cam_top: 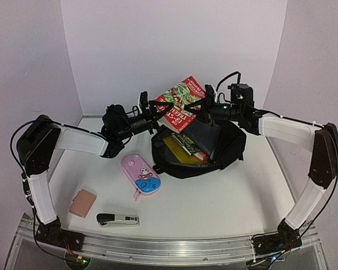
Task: Pack the student bag
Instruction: Pick up the book from the center of the board, then place the book in the student bag.
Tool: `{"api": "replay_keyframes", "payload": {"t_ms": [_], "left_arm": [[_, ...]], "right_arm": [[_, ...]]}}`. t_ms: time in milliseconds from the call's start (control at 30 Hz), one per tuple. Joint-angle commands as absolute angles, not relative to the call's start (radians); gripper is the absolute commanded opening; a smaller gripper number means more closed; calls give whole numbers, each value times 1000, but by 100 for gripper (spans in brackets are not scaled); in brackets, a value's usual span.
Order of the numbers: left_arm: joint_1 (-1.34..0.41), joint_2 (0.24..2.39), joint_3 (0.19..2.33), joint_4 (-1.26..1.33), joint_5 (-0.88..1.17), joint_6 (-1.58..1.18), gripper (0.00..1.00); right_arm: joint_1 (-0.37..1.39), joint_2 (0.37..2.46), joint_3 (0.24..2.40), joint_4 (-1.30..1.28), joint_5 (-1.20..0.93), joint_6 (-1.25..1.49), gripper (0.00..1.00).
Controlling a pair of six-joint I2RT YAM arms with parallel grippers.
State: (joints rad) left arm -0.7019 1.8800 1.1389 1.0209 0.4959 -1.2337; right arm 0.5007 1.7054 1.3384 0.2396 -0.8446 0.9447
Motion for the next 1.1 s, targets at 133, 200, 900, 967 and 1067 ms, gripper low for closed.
{"api": "replay_keyframes", "payload": {"t_ms": [133, 200, 900, 967, 1067], "left_arm": [[-707, 1862, 1142, 1142, 464, -1248, 46], [-707, 1843, 1121, 1133, 452, -1238, 32], [-639, 1527, 941, 542, 336, -1076, 0], [-637, 1507, 933, 511, 332, -1070, 0], [-636, 1481, 919, 487, 327, -1062, 0]], "right_arm": [[507, 1642, 1315, 342, -838, 911, 22], [507, 1637, 1318, 296, -820, 872, 39], [561, 1827, 1601, -502, -92, -118, 67], [583, 1863, 1625, -503, -59, -134, 65], [611, 1925, 1666, -503, -15, -153, 64]]}}
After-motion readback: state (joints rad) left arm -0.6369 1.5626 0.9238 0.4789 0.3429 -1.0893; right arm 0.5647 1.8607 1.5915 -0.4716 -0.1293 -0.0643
